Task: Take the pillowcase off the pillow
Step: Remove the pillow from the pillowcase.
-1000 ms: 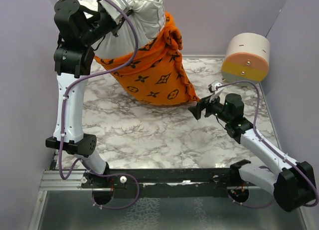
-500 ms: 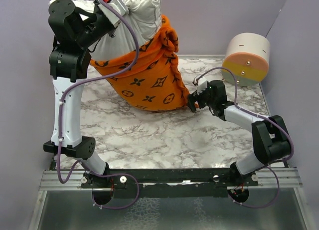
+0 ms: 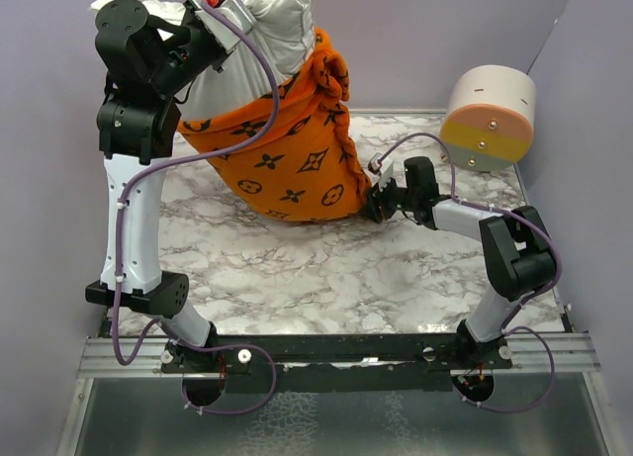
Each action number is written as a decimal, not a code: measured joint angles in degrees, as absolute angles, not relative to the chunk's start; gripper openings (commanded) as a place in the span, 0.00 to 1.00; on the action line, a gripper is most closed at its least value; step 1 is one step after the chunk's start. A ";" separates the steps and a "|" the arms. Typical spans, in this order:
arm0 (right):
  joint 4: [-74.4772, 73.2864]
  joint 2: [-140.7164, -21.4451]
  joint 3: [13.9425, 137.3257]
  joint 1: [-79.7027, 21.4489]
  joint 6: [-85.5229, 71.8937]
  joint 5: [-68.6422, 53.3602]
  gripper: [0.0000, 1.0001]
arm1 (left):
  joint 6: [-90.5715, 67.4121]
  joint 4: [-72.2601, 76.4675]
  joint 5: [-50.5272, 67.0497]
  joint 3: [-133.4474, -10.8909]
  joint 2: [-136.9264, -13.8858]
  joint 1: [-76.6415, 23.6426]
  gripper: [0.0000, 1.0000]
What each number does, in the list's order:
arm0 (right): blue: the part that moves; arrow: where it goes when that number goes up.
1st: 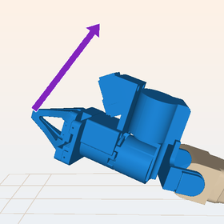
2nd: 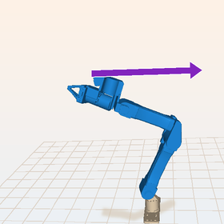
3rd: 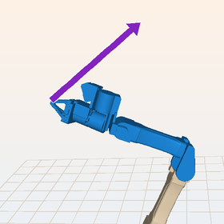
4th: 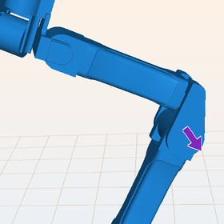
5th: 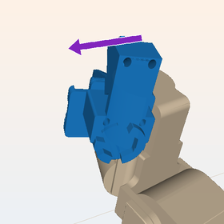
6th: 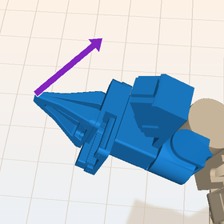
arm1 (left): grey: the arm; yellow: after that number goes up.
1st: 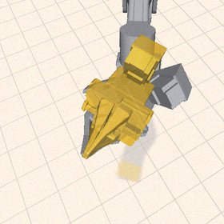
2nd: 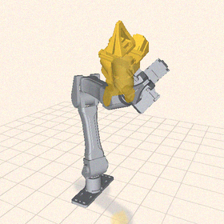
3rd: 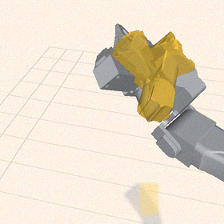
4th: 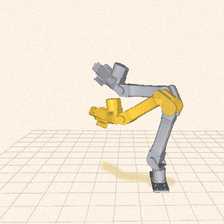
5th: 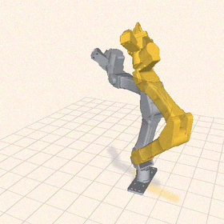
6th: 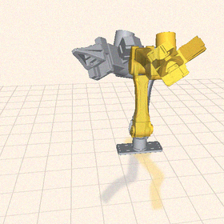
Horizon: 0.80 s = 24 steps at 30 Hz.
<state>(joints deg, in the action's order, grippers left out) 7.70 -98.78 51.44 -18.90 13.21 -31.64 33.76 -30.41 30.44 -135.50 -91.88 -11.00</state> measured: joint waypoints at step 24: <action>9.93 -75.90 34.48 -13.10 -29.52 -19.18 0.01 | 75.46 -16.84 14.41 -136.03 -103.63 -10.33 0.00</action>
